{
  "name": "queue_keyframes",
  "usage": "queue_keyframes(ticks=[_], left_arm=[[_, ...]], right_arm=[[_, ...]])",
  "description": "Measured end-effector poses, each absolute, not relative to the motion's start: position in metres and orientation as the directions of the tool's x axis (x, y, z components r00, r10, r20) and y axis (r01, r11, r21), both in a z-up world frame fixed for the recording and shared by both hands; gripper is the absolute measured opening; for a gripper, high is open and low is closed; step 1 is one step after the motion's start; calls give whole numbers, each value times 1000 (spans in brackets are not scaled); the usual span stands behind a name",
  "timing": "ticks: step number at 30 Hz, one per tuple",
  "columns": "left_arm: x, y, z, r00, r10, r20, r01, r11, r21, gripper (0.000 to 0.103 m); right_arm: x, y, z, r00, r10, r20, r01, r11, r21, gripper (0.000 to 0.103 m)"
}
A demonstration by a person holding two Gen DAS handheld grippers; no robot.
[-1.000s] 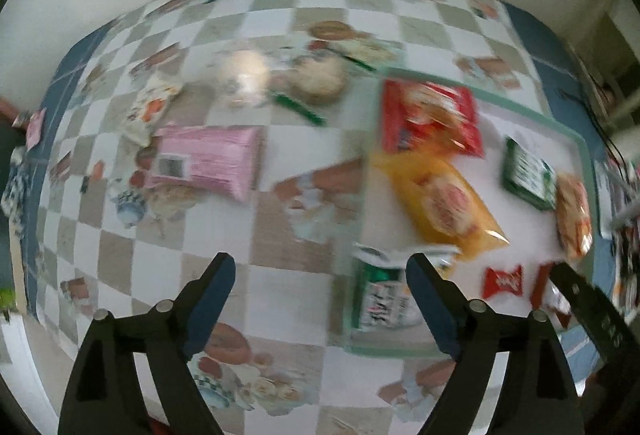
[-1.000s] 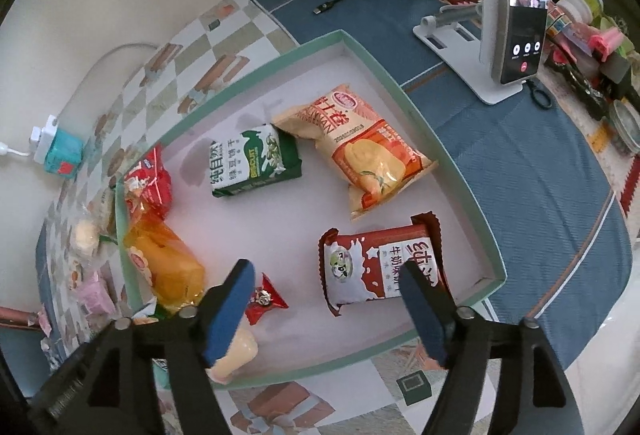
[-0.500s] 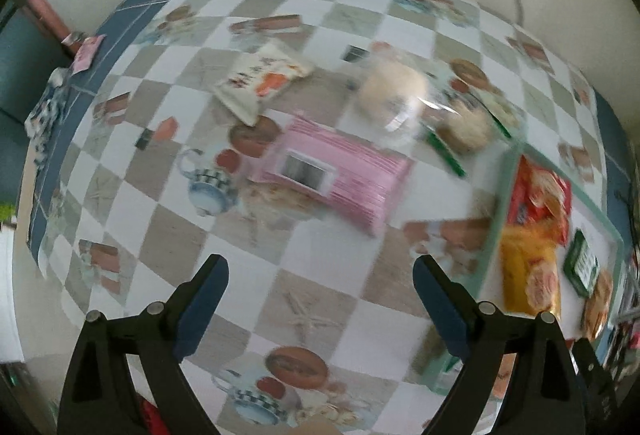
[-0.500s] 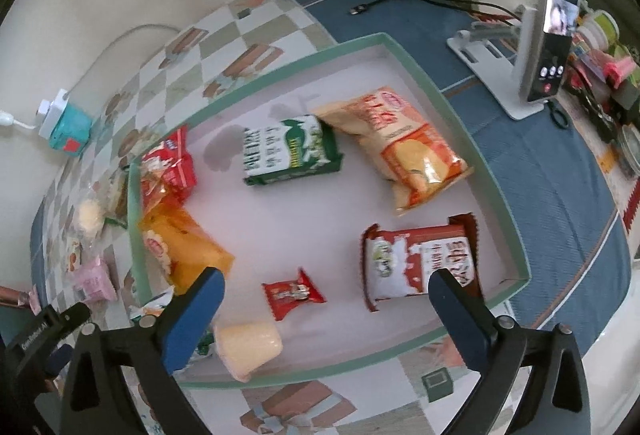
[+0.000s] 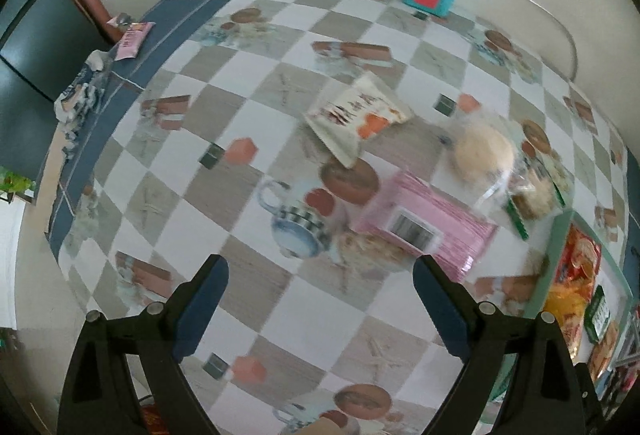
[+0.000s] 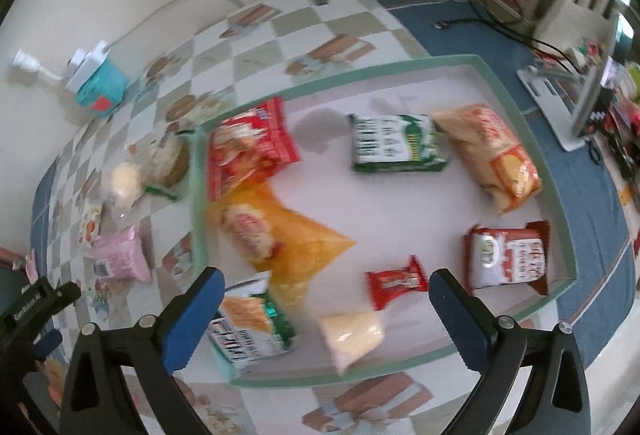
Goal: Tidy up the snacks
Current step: 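Move both open tools back over the remaining snack pile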
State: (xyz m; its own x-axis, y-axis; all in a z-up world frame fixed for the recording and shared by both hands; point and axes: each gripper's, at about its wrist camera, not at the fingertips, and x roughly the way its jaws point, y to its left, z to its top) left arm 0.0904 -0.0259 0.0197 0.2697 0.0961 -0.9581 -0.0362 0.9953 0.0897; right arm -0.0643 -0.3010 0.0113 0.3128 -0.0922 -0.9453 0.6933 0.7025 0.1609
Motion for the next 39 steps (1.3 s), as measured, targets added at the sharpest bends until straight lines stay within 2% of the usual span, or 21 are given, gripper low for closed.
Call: queue_keyframes(ticks=[22, 39], left_arm=[[125, 43, 18, 251, 103, -963, -134, 988, 70, 94], [153, 45, 8, 246, 86, -965, -112, 992, 60, 94]], right_arm=[[-5, -220, 14, 321, -110, -941, 567, 818, 97, 103], [26, -207, 4, 325, -115, -939, 548, 832, 88, 103]])
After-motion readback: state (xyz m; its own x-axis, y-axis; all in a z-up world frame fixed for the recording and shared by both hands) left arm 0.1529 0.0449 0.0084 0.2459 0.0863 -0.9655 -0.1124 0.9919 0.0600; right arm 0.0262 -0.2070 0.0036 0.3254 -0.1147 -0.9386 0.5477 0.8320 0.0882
